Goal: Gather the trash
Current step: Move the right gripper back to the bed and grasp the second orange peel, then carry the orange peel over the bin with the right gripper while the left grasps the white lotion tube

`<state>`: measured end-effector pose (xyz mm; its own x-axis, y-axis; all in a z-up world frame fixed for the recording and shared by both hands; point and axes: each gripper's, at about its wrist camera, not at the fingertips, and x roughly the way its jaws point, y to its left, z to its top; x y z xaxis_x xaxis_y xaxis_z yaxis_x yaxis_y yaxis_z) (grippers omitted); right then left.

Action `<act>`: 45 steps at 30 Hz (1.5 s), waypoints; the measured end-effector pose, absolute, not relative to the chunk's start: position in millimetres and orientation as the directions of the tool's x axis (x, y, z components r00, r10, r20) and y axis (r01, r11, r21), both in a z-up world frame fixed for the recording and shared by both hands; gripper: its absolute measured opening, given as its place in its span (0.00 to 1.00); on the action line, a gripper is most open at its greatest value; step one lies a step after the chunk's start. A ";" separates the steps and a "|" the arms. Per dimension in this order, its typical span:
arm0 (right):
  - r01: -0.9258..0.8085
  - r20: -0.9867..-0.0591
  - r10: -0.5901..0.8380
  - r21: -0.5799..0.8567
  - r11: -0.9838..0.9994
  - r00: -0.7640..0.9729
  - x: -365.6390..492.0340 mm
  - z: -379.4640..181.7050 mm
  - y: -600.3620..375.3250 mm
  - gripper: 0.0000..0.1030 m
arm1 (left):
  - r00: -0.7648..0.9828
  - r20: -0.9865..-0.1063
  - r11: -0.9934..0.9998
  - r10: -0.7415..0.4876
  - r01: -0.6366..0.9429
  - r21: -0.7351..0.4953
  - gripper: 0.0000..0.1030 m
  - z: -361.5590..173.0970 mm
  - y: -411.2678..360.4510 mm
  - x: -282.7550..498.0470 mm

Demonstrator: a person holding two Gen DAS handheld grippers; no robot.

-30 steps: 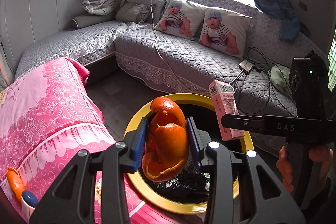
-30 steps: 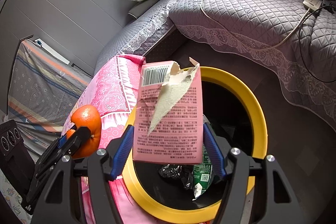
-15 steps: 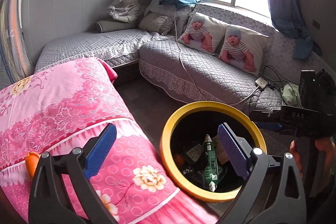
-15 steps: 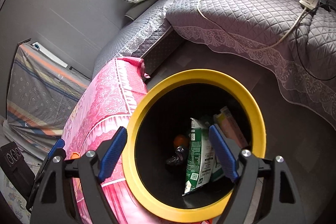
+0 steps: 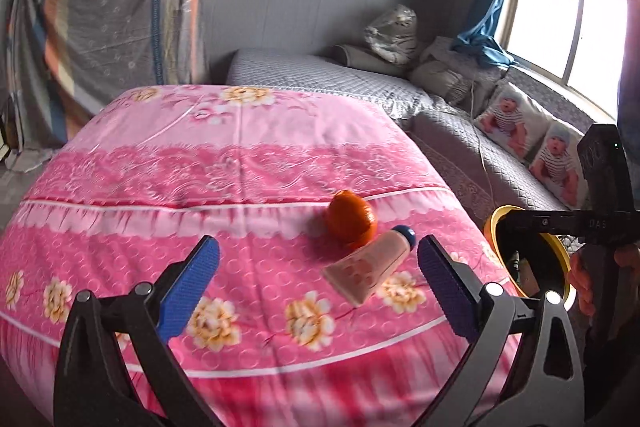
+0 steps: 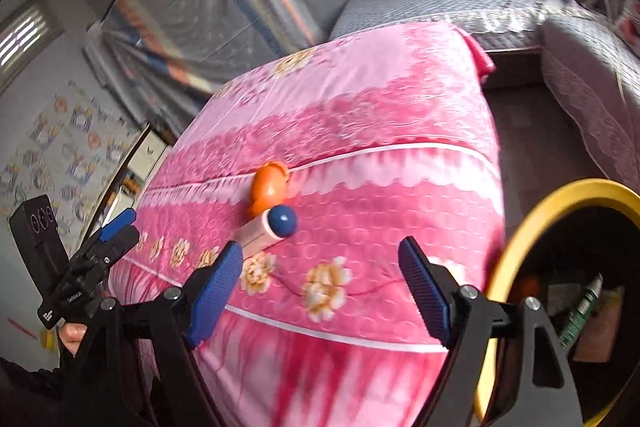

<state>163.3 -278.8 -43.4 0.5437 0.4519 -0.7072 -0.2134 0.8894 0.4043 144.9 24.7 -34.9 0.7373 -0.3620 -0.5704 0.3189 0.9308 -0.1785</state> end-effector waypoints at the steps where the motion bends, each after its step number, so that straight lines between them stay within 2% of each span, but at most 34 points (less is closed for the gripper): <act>1: -0.242 -0.720 0.447 0.377 0.894 0.531 170.8 -43.4 -260.9 0.75 | 0.742 -0.572 0.936 -0.350 0.294 -0.192 0.92 -37.3 37.8 140.9; 5: -0.306 -0.769 0.427 0.311 0.900 0.475 203.9 -47.9 -204.8 0.75 | 0.758 -0.572 0.949 -0.314 0.237 -0.207 0.92 -42.6 75.2 128.8; 12: -0.254 -0.854 0.318 0.227 0.940 0.412 253.4 -76.3 -169.1 0.73 | 0.784 -0.557 0.961 -0.275 0.205 -0.185 0.92 -44.3 99.3 118.2; 14: -0.243 -0.872 0.291 0.206 0.948 0.394 265.5 -86.0 -166.4 0.67 | 0.782 -0.558 0.960 -0.277 0.205 -0.188 0.92 -46.1 103.2 118.3; 19: -0.217 -0.896 0.266 0.198 0.956 0.356 280.1 -102.1 -160.4 0.61 | 0.780 -0.561 0.960 -0.278 0.207 -0.188 0.92 -50.5 108.2 118.7; 22: -0.220 -0.908 0.256 0.190 0.957 0.332 283.2 -107.6 -156.4 0.47 | 0.786 -0.561 0.965 -0.260 0.204 -0.163 0.92 -51.4 107.0 117.4; 24: -0.217 -0.908 0.256 0.191 0.957 0.332 285.3 -107.8 -154.6 0.42 | 0.786 -0.562 0.966 -0.258 0.207 -0.153 0.92 -51.3 105.7 117.3; 28: -0.192 -0.891 0.283 0.227 0.955 0.354 287.0 -99.6 -160.6 0.37 | 0.772 -0.581 0.966 -0.256 0.225 -0.127 0.92 -53.0 98.0 121.0; 33: -0.165 -0.828 0.401 0.366 0.916 0.392 276.5 -72.6 -192.3 0.36 | 0.731 -0.615 0.947 -0.296 0.306 -0.093 0.92 -55.1 75.1 131.3; 39: -0.147 -0.743 0.468 0.457 0.877 0.479 238.5 -37.7 -245.5 0.36 | 0.668 -0.634 0.876 -0.390 0.480 -0.033 0.92 -51.5 29.0 147.6; 45: -0.129 -0.679 0.507 0.526 0.841 0.531 188.7 -26.9 -291.9 0.36 | 0.551 -0.669 0.758 -0.499 0.652 -0.028 0.92 -54.8 -19.2 173.9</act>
